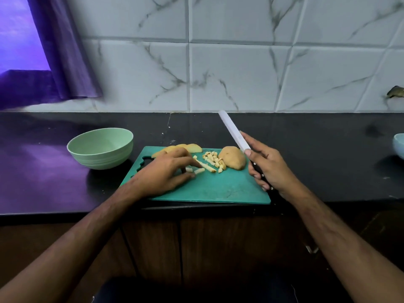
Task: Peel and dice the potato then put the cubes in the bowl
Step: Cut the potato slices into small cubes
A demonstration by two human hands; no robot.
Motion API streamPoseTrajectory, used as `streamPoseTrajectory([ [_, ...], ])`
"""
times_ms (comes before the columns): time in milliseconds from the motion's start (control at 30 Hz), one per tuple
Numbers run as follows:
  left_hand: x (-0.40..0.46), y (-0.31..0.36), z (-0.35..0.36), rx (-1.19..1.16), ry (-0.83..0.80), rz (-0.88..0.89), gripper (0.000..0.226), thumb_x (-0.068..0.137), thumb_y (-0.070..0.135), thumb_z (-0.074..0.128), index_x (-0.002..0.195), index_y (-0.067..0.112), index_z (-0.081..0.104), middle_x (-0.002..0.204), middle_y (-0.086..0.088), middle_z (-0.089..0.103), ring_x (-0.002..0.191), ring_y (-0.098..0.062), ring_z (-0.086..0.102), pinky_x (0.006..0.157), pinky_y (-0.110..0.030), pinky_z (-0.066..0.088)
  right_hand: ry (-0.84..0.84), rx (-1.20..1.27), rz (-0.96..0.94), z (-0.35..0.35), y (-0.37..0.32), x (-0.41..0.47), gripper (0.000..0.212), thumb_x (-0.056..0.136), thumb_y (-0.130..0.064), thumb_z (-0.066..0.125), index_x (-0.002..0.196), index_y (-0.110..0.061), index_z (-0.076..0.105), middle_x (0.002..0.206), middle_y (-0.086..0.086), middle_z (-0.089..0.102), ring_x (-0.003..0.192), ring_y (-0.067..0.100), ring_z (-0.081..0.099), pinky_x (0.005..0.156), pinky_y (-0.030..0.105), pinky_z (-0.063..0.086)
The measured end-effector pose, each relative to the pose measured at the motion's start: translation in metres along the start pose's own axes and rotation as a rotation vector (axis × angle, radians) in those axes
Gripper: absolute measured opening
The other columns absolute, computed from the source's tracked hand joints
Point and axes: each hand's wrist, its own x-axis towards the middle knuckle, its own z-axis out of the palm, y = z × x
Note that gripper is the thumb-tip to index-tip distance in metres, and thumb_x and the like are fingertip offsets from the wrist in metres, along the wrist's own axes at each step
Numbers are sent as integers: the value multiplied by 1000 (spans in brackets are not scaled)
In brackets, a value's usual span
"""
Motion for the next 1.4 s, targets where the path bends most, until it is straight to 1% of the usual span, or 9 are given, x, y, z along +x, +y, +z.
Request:
streamPoseTrajectory([
  [100,15,7,7,129,-36,10,38,97,60,47,124,39,65,117,11,53,99,-3,52,91,-38,43,47,41,-6,3,6,2,47,109,-25,47,144,-55,47,57,7,39,38,17,31,38,23,35],
  [200,29,7,13,160,-15,34,27,98,54,54,115,36,64,113,12,52,90,-3,51,86,-36,43,37,77,5,2,10,2,46,108,-24,47,144,-54,47,56,7,39,37,16,30,37,23,34],
  [300,38,0,17,230,8,81,20,98,49,57,108,32,61,112,10,53,95,-10,55,81,-36,41,32,90,16,2,12,3,46,108,-25,47,144,-54,47,57,7,38,38,17,31,37,24,34],
  [600,46,-18,14,388,19,-32,19,95,48,59,107,35,67,117,8,53,105,-15,46,82,-35,29,23,116,27,1,13,4,46,109,-25,47,145,-53,46,57,7,38,37,16,30,35,22,34],
  [867,50,-18,10,415,-15,61,21,97,46,51,107,34,65,120,9,54,107,-15,46,83,-33,21,22,105,32,2,14,4,46,109,-25,46,147,-51,46,58,7,39,38,15,32,36,22,34],
  [1000,46,-15,1,359,58,67,17,100,42,48,103,32,61,107,12,55,96,-13,45,78,-32,18,22,106,35,1,14,3,45,109,-26,46,147,-50,46,58,7,39,38,15,32,37,23,34],
  [1133,21,-9,-12,237,80,43,21,98,45,47,98,29,60,91,19,54,88,-6,47,78,-38,29,16,122,43,1,12,3,44,109,-26,47,146,-50,47,60,8,38,38,16,30,36,22,33],
  [1233,-2,-8,-16,66,13,2,16,94,48,55,96,33,61,86,21,58,89,0,55,86,-42,35,12,110,44,3,9,1,44,109,-25,46,145,-50,48,61,10,38,38,16,30,35,21,33],
  [1400,-16,-2,-15,-153,-70,-22,16,90,42,68,105,38,67,89,13,63,93,-7,61,88,-42,41,12,23,64,7,3,-1,46,109,-24,45,149,-47,44,58,8,41,38,18,33,35,22,34],
])
